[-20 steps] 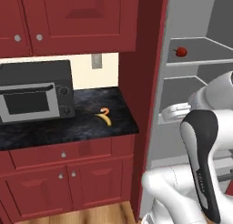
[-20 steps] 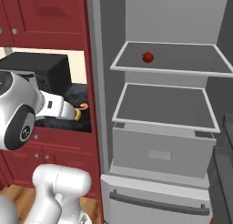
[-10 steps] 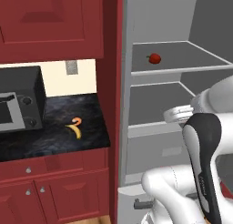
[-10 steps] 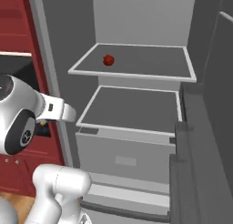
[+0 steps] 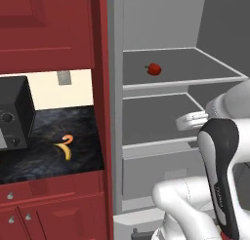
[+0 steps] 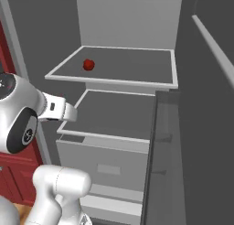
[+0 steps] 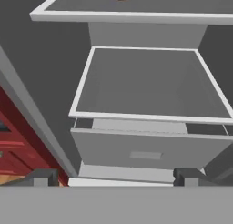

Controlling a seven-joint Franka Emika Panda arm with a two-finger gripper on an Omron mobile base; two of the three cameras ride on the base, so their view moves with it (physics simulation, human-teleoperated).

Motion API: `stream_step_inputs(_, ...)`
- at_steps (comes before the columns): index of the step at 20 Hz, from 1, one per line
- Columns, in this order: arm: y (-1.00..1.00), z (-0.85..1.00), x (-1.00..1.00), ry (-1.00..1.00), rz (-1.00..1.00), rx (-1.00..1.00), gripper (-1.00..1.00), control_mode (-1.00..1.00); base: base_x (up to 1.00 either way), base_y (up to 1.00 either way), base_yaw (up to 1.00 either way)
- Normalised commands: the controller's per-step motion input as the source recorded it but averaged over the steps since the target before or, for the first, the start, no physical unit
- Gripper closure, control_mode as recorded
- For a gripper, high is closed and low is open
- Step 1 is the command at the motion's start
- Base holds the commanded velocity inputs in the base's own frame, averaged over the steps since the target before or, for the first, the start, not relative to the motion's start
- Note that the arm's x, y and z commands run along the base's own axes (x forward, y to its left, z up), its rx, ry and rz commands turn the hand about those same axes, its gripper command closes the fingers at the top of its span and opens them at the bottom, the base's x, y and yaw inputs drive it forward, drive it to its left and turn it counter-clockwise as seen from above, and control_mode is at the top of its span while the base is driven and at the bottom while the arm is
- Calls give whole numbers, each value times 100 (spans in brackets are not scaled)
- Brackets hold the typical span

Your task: Open the fridge, remove the banana, bell pepper, and shrimp, and place them on any counter.

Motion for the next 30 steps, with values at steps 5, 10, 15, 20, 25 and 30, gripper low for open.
stream_step_inputs(5,-3,23,-7,-9,0,0,-100,-100,-1,-1,0)
stream_step_inputs(10,-8,69,-14,-26,0,1,-100,-100,0,0,0)
stream_step_inputs(15,-1,57,9,-4,0,0,-100,-100,0,0,0)
stream_step_inputs(20,0,23,38,2,1,1,-100,-100,0,0,0)
stream_step_inputs(25,0,5,41,0,3,1,-100,-100,0,0,0)
stream_step_inputs(30,0,0,66,0,4,0,-100,-100,0,0,0)
